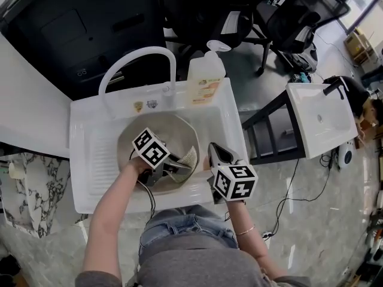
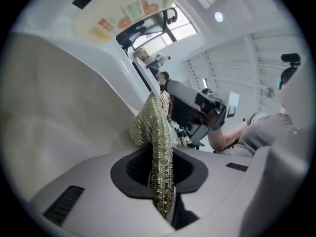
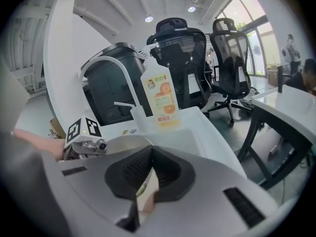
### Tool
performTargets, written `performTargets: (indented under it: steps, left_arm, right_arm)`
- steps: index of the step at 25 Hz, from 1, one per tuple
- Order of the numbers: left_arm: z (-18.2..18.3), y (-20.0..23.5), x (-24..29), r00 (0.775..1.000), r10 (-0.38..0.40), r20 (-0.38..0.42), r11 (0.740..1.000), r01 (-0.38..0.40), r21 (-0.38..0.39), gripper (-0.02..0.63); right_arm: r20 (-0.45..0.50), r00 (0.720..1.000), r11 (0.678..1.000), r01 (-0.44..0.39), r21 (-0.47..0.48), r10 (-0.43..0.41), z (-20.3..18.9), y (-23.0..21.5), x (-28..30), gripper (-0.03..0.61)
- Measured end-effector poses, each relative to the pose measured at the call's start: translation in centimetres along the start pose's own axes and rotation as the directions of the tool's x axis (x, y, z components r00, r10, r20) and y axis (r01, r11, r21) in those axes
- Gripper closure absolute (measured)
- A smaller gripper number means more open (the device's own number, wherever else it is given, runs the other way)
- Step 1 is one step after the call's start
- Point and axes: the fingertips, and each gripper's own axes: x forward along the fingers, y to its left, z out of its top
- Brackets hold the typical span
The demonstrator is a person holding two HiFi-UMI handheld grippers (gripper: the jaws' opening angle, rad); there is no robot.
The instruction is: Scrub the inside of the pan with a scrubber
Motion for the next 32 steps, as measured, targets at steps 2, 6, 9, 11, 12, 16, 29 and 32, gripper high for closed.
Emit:
performTargets:
  steps: [2,6,9,11,12,16,29,32]
  left_arm:
    - [1.2,0.9,-0.1,0.994,0.030,0.106,0.999,-0.027,-0.032,0.552]
    - [2.9,2.4,-0.3,0.962,0.117,0.248,0.992,-0.099,-0.081,0.552]
    - [4.5,4.1,-1.3,0.907,0.211,0.363,0.975,-0.168,-0.147,0.552]
    - [5.0,5.6,-2.6,0.855,0.296,0.426,0.951,-0.221,-0.217,0.552]
    - [5.0,6.3,-3.4,0.828,0.337,0.449,0.936,-0.246,-0.250,0.552]
    - [3.8,7.6,-7.7,0.703,0.492,0.513,0.867,-0.346,-0.357,0.552]
    - [0.0,6.2,-2.9,0.881,0.452,0.139,0.892,-0.444,-0.087,0.554]
    - [-0.4,9.1,-2.9,0.824,0.563,0.060,0.825,-0.557,-0.095,0.554]
  right_arm:
    - [-0.002,1.000,1.000,-0.004,-0.002,0.004,0.1,0.1,0.3,0.568]
    - [-0.007,1.000,1.000,-0.013,-0.008,0.013,0.2,0.4,0.9,0.568]
    - [-0.013,1.000,1.000,-0.018,-0.014,0.018,0.4,0.6,1.2,0.568]
    - [-0.014,1.000,1.000,-0.019,-0.019,0.019,0.6,0.7,1.4,0.568]
    - [-0.013,1.000,1.000,-0.019,-0.021,0.018,0.6,0.7,1.4,0.568]
    - [-0.010,1.000,1.000,-0.004,-0.018,0.004,0.7,0.1,1.3,0.568]
    - [-0.002,0.999,0.999,0.042,0.007,-0.042,0.9,-2.0,0.7,0.568]
    - [0.000,0.999,0.999,0.047,0.013,-0.047,0.9,-2.3,0.5,0.568]
